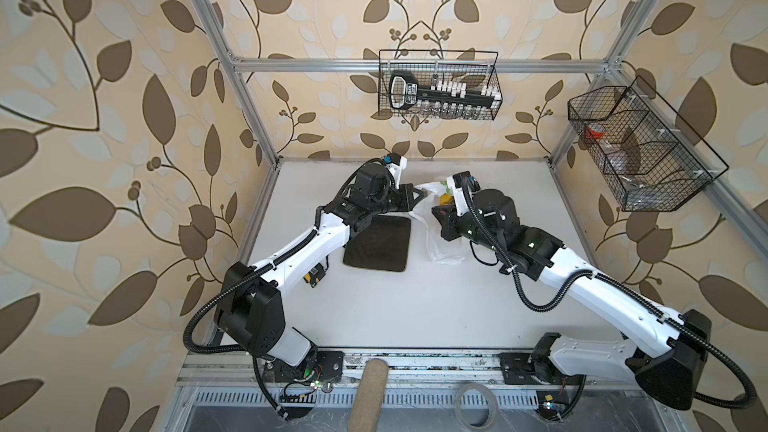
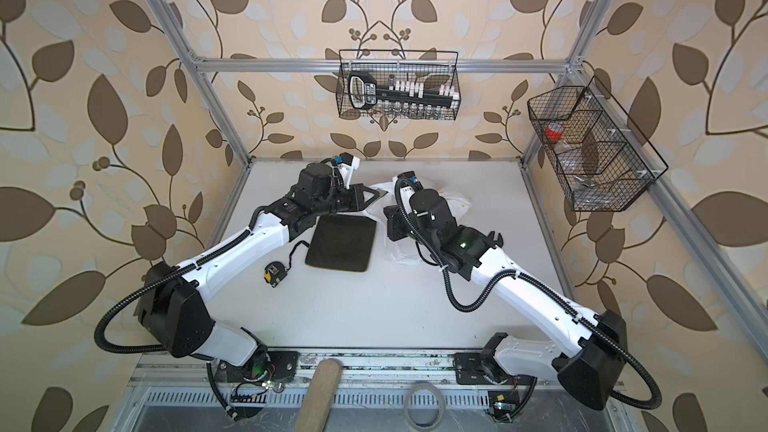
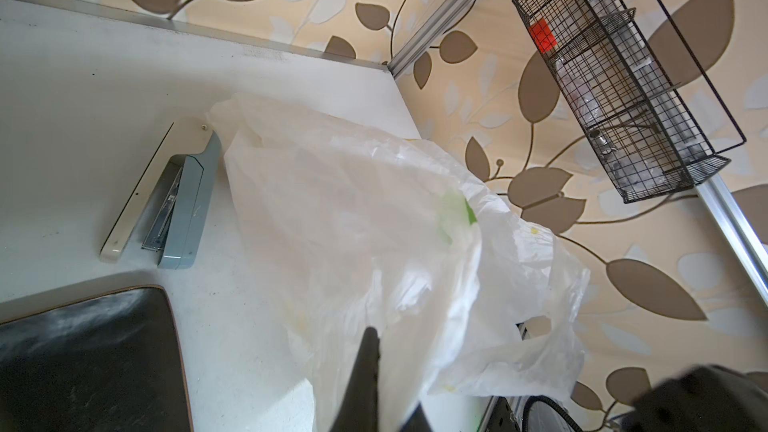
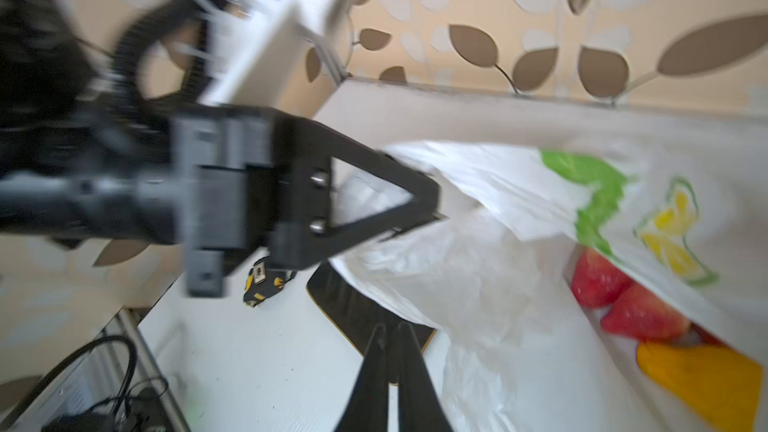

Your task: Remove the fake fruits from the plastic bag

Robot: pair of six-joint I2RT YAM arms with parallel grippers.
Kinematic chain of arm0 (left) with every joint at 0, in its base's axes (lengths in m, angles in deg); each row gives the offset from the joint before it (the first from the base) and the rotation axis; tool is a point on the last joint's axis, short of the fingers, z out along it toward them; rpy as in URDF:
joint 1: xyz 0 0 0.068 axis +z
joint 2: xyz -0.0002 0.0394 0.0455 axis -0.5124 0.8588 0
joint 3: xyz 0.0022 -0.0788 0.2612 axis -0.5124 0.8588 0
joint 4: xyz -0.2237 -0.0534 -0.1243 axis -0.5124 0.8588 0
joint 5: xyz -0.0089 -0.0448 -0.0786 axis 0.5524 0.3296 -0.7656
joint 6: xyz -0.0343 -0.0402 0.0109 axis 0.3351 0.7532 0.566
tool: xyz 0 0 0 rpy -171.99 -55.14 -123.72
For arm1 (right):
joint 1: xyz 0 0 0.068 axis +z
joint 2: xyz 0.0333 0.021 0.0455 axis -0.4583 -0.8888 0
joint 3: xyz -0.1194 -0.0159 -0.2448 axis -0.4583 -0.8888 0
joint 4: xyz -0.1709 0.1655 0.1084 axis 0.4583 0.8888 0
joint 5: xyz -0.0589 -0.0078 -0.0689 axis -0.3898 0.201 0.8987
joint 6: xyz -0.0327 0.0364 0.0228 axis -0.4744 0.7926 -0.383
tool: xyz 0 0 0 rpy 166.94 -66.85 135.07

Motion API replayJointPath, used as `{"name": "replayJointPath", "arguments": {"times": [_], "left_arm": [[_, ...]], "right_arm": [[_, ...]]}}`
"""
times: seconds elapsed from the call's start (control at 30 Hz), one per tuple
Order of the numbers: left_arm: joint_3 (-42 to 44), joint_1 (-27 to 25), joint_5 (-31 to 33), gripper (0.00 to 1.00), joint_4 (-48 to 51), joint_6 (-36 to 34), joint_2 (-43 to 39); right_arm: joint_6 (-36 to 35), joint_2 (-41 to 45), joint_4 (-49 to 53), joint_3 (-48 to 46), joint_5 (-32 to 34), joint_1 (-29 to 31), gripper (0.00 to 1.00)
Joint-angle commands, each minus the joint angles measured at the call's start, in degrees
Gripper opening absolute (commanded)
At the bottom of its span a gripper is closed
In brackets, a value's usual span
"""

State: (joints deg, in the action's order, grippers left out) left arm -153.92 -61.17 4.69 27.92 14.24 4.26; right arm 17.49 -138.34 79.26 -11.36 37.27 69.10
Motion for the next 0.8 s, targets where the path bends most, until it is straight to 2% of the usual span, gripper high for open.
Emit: {"name": "replayJointPath", "arguments": {"times": [0.0, 0.07, 0.17, 0.37, 0.43, 0.5, 0.63, 0.77], "left_arm": [[-0.85, -0.13, -0.2, 0.0, -0.87, -0.42, -2.84], [-0.77, -0.14, -0.4, 0.0, -0.91, -0.44, -2.84], [-0.76, -0.15, -0.49, 0.0, -0.83, -0.56, -4.23], [-1.51, -0.13, 0.04, 0.0, 1.43, -1.87, -6.35], [-1.64, -0.15, 0.21, 0.0, 1.87, -2.17, -6.93], [-1.65, -0.12, 0.43, 0.0, 2.29, -2.07, -7.55], [-1.82, -0.07, 0.57, 0.0, 3.6, -1.24, -9.01], [-1.43, -0.19, -0.12, 0.0, 4.18, -0.43, -10.03]], "right_arm": [[8.02, -2.42, -5.14, -3.35, 12.06, -0.05, 0.08], [7.22, -5.23, -5.68, -4.36, 13.42, 0.01, 0.09], [0.44, -8.41, -8.03, -6.45, 14.29, -0.02, 0.1], [-22.27, -10.44, -9.45, -9.41, 13.84, -1.92, 0.12], [-30.41, -9.42, -13.43, -12.94, 15.0, -3.06, 0.1], [-35.84, -8.25, -16.4, -15.31, 12.5, -5.52, 0.1], [-42.05, -10.57, -14.21, -13.9, 11.2, -9.48, 0.09], [-41.37, -14.03, -11.54, -11.63, 9.78, -12.13, 0.13]]}}
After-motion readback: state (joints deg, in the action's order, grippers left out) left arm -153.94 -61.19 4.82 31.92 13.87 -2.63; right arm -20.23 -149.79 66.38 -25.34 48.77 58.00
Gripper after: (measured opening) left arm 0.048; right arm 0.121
